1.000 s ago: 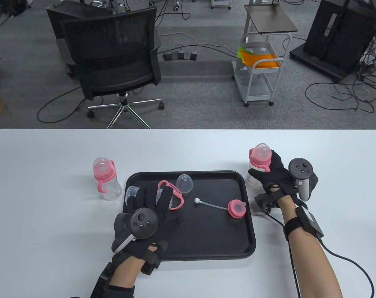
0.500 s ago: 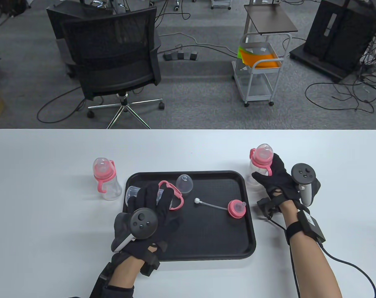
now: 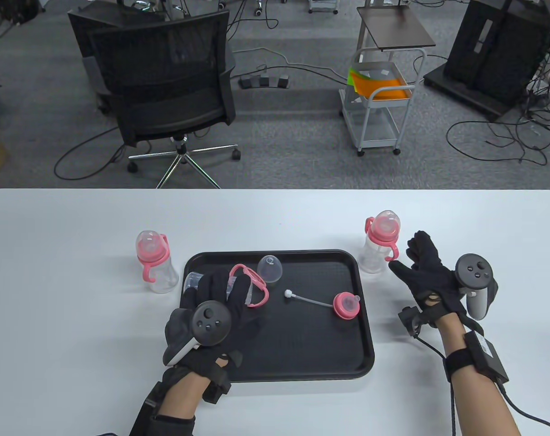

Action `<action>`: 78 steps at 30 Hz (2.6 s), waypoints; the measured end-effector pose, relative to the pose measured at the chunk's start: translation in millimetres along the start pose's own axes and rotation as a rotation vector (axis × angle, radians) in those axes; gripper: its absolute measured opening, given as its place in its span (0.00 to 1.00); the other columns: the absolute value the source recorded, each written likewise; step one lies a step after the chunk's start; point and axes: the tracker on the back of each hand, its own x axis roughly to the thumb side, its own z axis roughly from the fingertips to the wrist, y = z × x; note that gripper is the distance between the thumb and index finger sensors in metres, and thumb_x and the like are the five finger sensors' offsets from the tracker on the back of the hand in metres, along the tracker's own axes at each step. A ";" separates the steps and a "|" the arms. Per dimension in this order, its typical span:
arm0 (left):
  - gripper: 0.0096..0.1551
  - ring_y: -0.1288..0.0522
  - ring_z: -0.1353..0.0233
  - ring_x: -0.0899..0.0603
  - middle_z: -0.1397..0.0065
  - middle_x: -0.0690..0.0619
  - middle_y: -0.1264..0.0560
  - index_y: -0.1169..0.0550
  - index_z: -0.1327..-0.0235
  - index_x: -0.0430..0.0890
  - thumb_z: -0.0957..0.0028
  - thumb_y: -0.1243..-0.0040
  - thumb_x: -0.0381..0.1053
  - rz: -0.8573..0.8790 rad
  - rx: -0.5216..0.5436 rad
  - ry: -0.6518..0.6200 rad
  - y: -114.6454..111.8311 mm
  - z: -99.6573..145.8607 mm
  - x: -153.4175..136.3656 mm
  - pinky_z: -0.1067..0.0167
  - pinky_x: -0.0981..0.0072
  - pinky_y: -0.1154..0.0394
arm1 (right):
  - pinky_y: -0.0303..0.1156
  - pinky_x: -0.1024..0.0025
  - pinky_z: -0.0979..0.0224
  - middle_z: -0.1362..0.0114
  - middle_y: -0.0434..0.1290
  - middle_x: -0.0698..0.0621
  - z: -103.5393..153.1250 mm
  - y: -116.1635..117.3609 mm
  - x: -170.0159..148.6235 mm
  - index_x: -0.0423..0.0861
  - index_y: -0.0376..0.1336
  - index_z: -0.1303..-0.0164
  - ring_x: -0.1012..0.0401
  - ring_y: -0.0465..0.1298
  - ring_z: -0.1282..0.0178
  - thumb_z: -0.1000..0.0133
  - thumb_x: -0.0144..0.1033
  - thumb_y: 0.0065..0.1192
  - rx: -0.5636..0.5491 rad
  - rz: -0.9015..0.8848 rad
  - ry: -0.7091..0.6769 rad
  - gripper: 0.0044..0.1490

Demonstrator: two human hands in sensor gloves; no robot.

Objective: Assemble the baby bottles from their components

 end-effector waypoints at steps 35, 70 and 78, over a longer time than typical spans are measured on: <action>0.67 0.61 0.12 0.35 0.11 0.60 0.54 0.57 0.18 0.60 0.52 0.20 0.62 -0.608 -0.322 0.437 -37.1 -81.7 -34.8 0.21 0.29 0.62 | 0.59 0.34 0.21 0.17 0.47 0.40 89.7 48.6 92.5 0.47 0.35 0.18 0.39 0.58 0.18 0.53 0.60 0.69 0.214 -0.030 -0.368 0.67; 0.61 0.31 0.21 0.34 0.20 0.51 0.34 0.39 0.19 0.53 0.59 0.14 0.63 -0.335 -0.119 0.181 37.3 -26.0 28.9 0.25 0.24 0.50 | 0.61 0.34 0.22 0.18 0.50 0.40 101.8 64.6 96.6 0.46 0.37 0.18 0.40 0.61 0.19 0.54 0.59 0.70 0.286 -0.004 -0.396 0.66; 0.61 0.26 0.26 0.34 0.23 0.47 0.31 0.37 0.20 0.47 0.60 0.16 0.67 0.105 -0.024 -0.048 21.4 -21.9 54.5 0.26 0.24 0.45 | 0.62 0.35 0.22 0.18 0.52 0.41 102.5 63.6 95.2 0.45 0.40 0.18 0.41 0.63 0.20 0.54 0.61 0.70 0.268 -0.028 -0.391 0.64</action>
